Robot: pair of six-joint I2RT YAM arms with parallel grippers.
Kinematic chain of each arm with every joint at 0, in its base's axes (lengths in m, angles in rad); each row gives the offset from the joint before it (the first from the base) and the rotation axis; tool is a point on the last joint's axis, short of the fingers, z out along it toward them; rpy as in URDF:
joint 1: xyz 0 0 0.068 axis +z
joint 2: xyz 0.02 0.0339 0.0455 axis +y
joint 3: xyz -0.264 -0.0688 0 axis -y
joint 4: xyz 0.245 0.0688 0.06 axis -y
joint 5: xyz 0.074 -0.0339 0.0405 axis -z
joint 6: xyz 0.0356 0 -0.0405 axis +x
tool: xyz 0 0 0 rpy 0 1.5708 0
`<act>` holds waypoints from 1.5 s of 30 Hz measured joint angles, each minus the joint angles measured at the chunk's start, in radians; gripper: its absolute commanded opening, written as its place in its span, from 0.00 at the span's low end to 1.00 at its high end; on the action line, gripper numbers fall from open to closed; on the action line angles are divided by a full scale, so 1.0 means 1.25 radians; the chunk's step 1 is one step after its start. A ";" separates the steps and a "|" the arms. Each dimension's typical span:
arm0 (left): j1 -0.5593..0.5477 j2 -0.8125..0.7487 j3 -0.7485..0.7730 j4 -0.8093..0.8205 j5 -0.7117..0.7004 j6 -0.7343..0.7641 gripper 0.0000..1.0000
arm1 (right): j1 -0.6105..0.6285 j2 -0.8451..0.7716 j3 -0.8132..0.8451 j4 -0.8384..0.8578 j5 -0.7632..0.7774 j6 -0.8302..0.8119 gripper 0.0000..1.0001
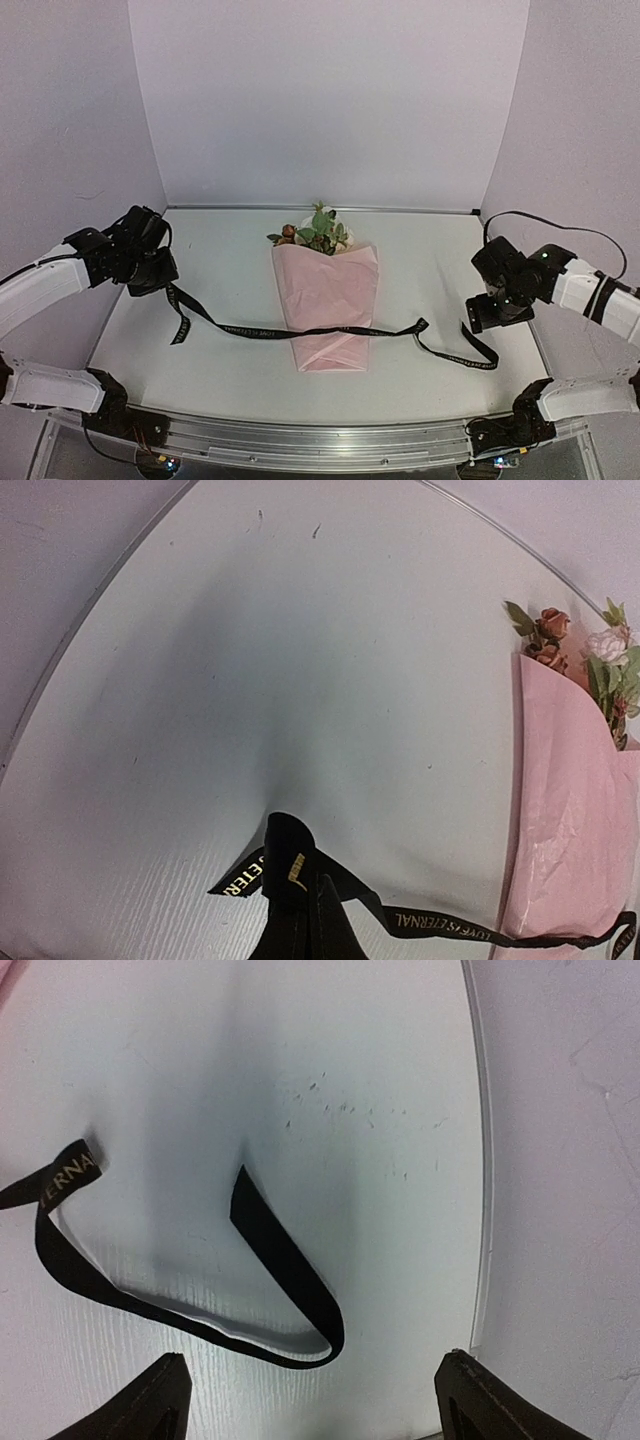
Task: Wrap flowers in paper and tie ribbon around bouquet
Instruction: Straighten the ribbon at the center of the board.
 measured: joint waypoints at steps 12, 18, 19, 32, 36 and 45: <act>0.006 0.000 0.000 0.001 -0.004 -0.003 0.00 | -0.064 0.021 -0.104 -0.021 -0.081 0.278 0.75; 0.006 -0.013 0.000 0.009 -0.004 0.003 0.00 | -0.108 0.021 -0.185 -0.013 -0.085 0.394 0.72; 0.006 -0.013 0.000 0.013 -0.004 0.004 0.00 | -0.115 0.022 -0.195 -0.004 -0.085 0.411 0.71; 0.006 -0.015 0.000 0.023 -0.004 0.005 0.00 | -0.149 0.079 -0.296 0.188 -0.098 0.547 0.52; 0.006 -0.016 0.000 0.022 -0.009 0.005 0.00 | -0.151 0.083 -0.312 0.236 -0.084 0.573 0.13; 0.006 -0.050 0.000 -0.002 -0.112 0.016 0.00 | -0.166 0.012 -0.299 0.231 -0.038 0.541 0.00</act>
